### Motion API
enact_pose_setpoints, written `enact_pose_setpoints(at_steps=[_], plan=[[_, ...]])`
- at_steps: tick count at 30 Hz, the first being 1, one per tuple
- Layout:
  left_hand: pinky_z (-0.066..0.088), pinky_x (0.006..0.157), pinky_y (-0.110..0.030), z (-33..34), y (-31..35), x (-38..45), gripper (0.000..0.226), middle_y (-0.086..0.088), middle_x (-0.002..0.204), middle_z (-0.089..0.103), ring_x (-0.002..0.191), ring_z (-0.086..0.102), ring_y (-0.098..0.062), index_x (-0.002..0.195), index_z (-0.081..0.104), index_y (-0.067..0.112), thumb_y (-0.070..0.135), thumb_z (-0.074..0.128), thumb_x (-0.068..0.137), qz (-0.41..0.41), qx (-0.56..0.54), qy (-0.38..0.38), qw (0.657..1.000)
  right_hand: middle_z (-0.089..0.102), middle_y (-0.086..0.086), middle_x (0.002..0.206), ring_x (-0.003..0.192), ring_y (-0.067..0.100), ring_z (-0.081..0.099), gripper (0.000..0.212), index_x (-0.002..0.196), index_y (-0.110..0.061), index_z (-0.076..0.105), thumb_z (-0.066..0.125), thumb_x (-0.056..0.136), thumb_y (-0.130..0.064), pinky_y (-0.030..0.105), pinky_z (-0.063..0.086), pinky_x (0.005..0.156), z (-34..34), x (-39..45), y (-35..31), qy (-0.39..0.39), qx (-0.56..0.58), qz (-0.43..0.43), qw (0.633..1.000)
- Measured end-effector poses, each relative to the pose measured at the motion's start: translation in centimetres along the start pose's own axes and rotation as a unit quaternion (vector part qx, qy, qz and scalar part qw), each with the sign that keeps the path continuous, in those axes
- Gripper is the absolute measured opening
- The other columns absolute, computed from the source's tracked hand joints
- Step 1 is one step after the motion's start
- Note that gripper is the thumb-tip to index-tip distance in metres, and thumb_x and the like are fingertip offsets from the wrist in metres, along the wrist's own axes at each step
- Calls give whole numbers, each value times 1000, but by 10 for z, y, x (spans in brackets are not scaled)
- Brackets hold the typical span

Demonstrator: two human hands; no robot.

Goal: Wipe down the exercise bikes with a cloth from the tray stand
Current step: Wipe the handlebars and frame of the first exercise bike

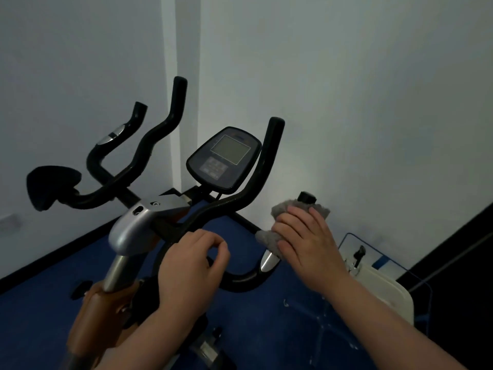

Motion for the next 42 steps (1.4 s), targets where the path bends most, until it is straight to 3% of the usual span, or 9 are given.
enact_pose_setpoints(at_steps=[5, 12, 15, 18, 27, 31, 35, 38, 42], plan=[[42, 54, -25, -1, 0, 0, 11, 17, 72, 58, 60, 51, -5, 72, 61, 26, 23, 66, 80, -7, 4, -1, 1000, 42, -10, 137, 144, 17, 18, 35, 121, -26, 50, 23, 102, -36, 45, 13, 117, 26, -21, -43, 55, 133, 141, 979], [38, 52, -19, -1, 2, 0, 13, 19, 69, 57, 60, 50, -4, 69, 59, 29, 25, 67, 79, -11, 11, -11, 1000, 56, -3, 132, 138, 17, 30, 40, 118, -22, 60, 30, 99, -39, 42, 9, 118, -3, 6, 14, -8, -26, -62, 998], [34, 53, -15, -1, 1, 0, 14, 19, 68, 56, 60, 50, -3, 69, 58, 29, 24, 68, 78, -16, 16, -6, 1000, 60, 0, 123, 128, 20, 41, 31, 103, -17, 66, 43, 96, -36, 46, 28, 112, -16, 30, 32, 16, -31, -91, 995], [34, 53, -15, -2, 1, 0, 15, 19, 67, 56, 61, 51, -2, 68, 59, 29, 24, 68, 78, -16, 17, -7, 1000, 57, -1, 110, 104, 18, 51, 28, 97, -15, 61, 43, 95, -35, 39, 52, 77, -20, 46, 43, 72, 112, 41, 990], [37, 52, -18, -1, 0, 1, 14, 17, 67, 57, 60, 51, -4, 69, 59, 28, 24, 67, 80, -21, 20, -7, 1000, 59, -2, 107, 93, 5, 54, 23, 108, -18, 56, 36, 101, -27, 13, 45, 78, 4, 35, 12, 308, 291, 363, 830], [34, 53, -15, 0, 2, 3, 15, 18, 66, 55, 58, 49, -3, 68, 58, 30, 25, 67, 79, -17, 21, -11, 1000, 61, 0, 122, 108, 14, 58, 32, 131, -25, 47, 34, 102, -27, 30, 50, 89, 3, 18, 1, 305, 359, 445, 761], [33, 51, -15, 2, 2, 4, 15, 19, 66, 54, 53, 46, -1, 67, 58, 30, 27, 65, 79, -11, 25, -18, 999, 65, -21, 110, 104, 1, 61, 38, 135, -50, 36, 31, 100, -33, 23, 50, 84, 27, -22, -57, 250, 424, 491, 719], [32, 53, -15, 2, 1, 3, 14, 19, 67, 55, 55, 46, -2, 68, 58, 29, 26, 66, 79, -6, 32, -15, 999, 46, -17, 142, 128, -1, 43, 47, 137, -62, 16, 26, 94, -48, 35, 41, 106, 32, -32, -89, 215, 419, 464, 750], [33, 53, -14, 2, 0, 1, 14, 18, 68, 55, 60, 47, -3, 69, 59, 28, 25, 66, 81, -1, 28, -12, 1000, -14, -20, 157, 144, 10, -20, 48, 149, -34, 14, 22, 102, -35, 37, 1, 117, 22, 0, -66, 114, 240, 322, 909]])
Point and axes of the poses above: each hand's wrist, its own x-axis towards the middle knuckle, its own z-axis out of the palm, y = z × x, the point moved 4 cm from there along x, towards the middle knuckle
